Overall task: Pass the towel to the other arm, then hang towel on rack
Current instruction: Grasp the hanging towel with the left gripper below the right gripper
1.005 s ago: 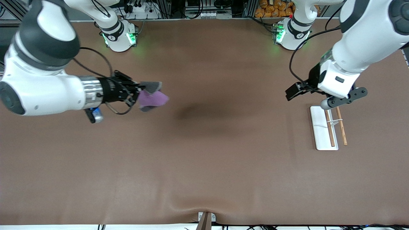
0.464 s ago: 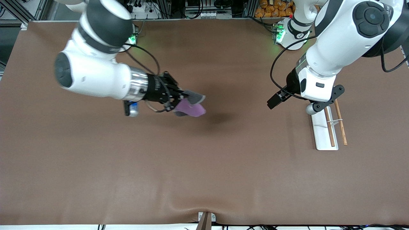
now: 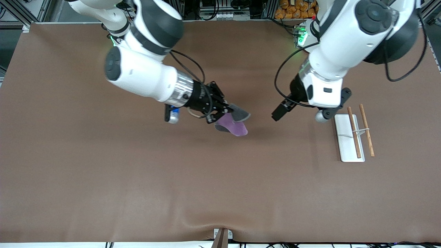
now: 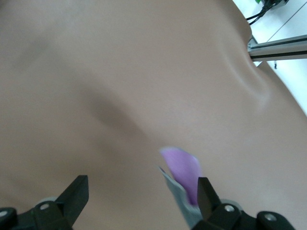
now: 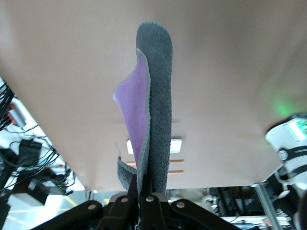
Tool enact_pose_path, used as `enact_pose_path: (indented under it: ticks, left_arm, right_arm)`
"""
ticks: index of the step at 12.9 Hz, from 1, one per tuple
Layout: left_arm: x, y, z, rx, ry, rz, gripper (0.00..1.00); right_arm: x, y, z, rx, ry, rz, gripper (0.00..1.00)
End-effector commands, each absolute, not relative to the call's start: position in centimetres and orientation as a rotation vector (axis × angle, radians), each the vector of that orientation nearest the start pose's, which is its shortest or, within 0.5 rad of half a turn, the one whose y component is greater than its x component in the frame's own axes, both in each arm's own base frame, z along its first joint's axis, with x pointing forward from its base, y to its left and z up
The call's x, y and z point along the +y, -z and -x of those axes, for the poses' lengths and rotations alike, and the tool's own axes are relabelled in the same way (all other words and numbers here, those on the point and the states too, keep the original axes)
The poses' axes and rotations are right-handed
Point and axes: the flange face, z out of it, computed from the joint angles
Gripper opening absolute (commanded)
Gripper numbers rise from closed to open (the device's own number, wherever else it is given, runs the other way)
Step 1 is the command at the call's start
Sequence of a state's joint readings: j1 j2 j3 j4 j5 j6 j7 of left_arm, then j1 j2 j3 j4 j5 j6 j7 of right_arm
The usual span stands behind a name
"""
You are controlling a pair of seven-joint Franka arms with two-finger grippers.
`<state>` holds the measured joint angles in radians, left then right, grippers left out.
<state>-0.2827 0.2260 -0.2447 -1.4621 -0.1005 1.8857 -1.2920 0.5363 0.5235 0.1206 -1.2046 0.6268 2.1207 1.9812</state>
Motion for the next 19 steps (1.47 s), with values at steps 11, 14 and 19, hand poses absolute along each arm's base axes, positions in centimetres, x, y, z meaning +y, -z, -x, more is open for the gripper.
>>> enact_pose_path:
  ticks: [11,14,19]
  left_arm:
    - [-34.8,-55.2,-58.5,-1.737,-0.014,3.023,0.78]
    - [-35.7,-54.0,-58.8,-1.763,-0.016,3.016,0.72]
    - [-35.6,-54.2,-58.8,-1.763,-0.009,3.021,0.38]
  right_arm:
    - [48.3,-52.5,-58.5,1.864,-0.709,1.599,0.0]
    - [48.3,-52.4,-58.5,1.865,-0.709,1.598,0.0]
    - [48.3,-52.4,-58.5,1.867,-0.71,1.598,0.0]
